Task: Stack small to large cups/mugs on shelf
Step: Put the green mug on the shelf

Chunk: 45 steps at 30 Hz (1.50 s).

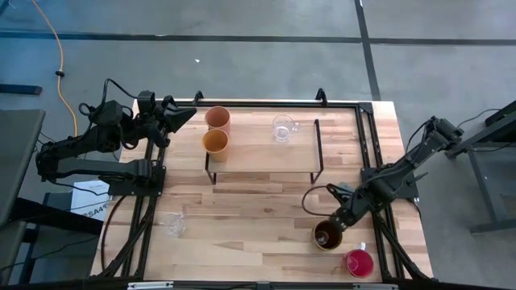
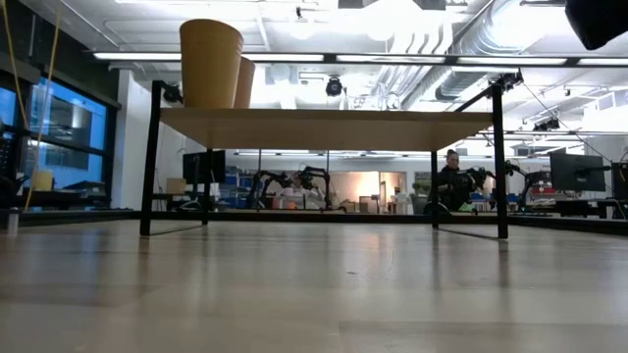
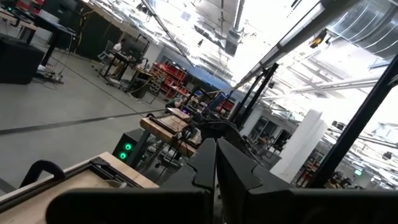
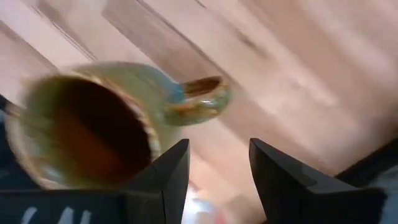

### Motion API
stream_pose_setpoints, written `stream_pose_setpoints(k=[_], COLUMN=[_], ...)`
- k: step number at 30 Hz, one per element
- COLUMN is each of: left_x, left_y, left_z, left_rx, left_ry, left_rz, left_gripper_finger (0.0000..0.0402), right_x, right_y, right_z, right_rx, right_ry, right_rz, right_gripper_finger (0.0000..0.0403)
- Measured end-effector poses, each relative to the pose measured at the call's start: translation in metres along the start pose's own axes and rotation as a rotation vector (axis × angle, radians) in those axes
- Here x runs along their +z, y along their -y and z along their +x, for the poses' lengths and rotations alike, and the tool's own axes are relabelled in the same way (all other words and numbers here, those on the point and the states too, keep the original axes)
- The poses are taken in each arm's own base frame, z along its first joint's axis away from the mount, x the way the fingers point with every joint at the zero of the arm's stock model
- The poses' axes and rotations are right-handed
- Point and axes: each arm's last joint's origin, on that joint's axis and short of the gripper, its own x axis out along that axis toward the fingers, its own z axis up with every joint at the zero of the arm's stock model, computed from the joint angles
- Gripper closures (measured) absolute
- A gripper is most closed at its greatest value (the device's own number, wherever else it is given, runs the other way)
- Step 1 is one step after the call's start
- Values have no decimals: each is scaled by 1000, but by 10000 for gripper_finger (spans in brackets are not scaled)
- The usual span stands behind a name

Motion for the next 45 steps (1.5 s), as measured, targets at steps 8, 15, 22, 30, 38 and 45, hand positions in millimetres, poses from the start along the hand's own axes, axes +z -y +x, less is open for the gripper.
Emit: stream_pose_setpoints(k=[8, 15, 22, 30, 38, 45], left_x=[0, 0, 0, 0, 0, 0], left_y=[0, 0, 0, 0, 0, 0], left_z=[0, 0, 0, 0, 0, 0], left_rx=[0, -1, 0, 2, 2, 2], left_ry=[0, 1, 1, 3, 2, 2], left_rz=[0, 0, 0, 1, 0, 0], left_gripper_finger=[399, 399, 399, 399, 399, 399], right_x=[-2, -4, -4, 6, 10, 9], right_y=[12, 3, 7, 4, 9, 9], right_z=[9, 13, 8, 9, 20, 26], right_rx=[-88, 26, -9, -74, -29, -30], right_ry=[-17, -77, -90, 56, -2, 29], right_rz=[-335, -443, -925, -1516, -1590, -1649], right_gripper_finger=[247, 257, 263, 263, 263, 263])
